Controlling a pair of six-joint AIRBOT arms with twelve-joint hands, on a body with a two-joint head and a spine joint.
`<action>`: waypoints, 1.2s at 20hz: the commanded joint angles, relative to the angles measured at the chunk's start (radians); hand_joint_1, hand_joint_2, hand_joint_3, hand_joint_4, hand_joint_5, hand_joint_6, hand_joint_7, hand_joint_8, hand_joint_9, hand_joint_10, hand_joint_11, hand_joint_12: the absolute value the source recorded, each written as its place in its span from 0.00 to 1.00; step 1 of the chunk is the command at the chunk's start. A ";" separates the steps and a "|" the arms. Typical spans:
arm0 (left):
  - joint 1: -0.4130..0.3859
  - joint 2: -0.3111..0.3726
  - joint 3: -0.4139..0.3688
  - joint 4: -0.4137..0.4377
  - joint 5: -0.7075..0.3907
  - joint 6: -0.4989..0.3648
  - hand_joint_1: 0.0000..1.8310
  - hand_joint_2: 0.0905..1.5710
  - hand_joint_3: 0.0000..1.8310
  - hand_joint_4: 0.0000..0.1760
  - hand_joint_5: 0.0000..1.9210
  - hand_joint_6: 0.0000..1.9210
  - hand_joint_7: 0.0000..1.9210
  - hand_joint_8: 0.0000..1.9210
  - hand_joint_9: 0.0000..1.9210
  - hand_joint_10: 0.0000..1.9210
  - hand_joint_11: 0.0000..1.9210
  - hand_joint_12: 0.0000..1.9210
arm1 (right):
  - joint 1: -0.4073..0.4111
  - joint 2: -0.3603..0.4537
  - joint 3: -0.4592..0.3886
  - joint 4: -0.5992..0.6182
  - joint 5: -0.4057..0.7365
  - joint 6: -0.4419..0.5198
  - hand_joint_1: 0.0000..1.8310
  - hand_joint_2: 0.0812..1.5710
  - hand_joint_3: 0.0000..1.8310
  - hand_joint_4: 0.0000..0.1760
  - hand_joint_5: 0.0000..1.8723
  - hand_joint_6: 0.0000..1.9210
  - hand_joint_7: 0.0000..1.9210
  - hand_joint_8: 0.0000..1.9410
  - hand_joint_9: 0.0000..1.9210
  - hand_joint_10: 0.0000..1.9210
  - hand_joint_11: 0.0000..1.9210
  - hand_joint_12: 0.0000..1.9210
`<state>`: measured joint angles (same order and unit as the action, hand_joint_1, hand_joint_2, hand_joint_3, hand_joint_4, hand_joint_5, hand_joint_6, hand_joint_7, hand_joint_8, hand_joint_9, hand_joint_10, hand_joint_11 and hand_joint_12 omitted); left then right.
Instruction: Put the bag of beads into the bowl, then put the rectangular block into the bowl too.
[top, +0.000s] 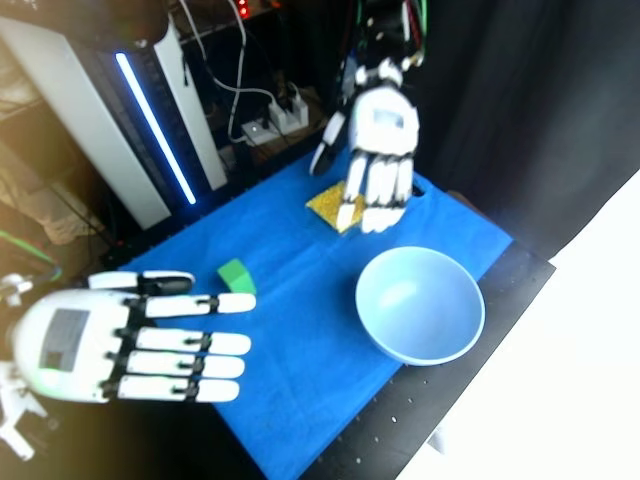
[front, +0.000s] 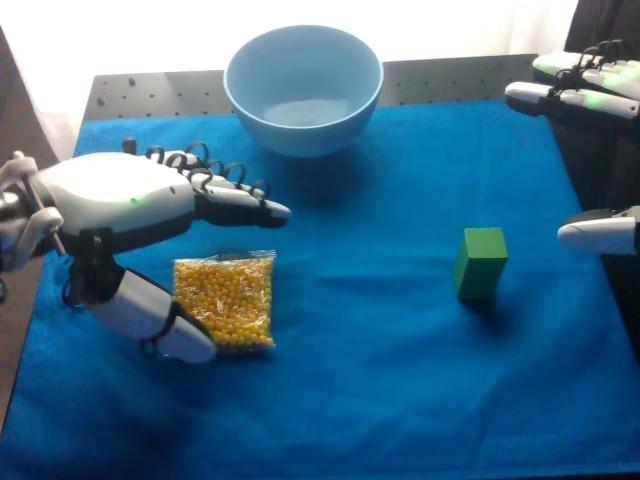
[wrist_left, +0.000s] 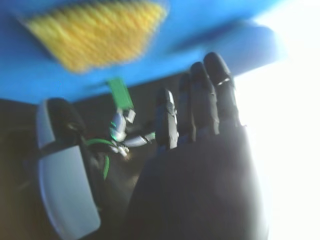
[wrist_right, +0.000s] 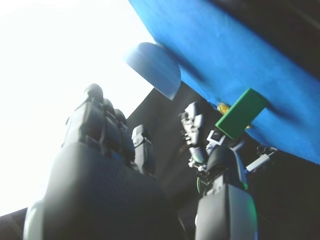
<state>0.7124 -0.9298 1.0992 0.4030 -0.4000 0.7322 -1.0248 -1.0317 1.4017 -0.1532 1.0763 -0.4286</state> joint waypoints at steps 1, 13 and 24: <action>-0.020 -0.009 0.002 0.012 -0.050 -0.005 0.51 0.43 0.00 0.42 0.17 0.00 0.15 0.00 0.20 0.00 0.00 0.48 | 0.013 0.004 0.005 0.037 0.116 0.003 0.31 0.64 0.00 1.00 0.07 0.00 0.02 0.00 0.00 0.00 0.03 0.02; -0.060 -0.094 0.069 0.129 0.104 -0.003 0.56 0.69 0.00 0.41 0.51 0.39 0.52 0.07 0.47 0.11 0.10 0.77 | 0.013 0.000 0.006 0.032 0.116 0.003 0.22 0.70 0.01 1.00 0.09 0.00 0.04 0.00 0.01 0.00 0.05 0.02; -0.160 0.019 0.038 -0.072 -0.179 0.051 0.68 0.69 0.00 0.00 0.59 0.28 0.42 0.77 0.28 0.88 0.20 1.00 | 0.012 -0.006 0.009 0.033 0.108 0.003 0.18 0.74 0.01 1.00 0.09 0.00 0.06 0.00 0.04 0.00 0.07 0.02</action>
<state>0.5571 -0.9123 1.1366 0.3492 -0.4290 0.7895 -1.0245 -1.0378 1.4033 -0.1619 1.0706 -0.4282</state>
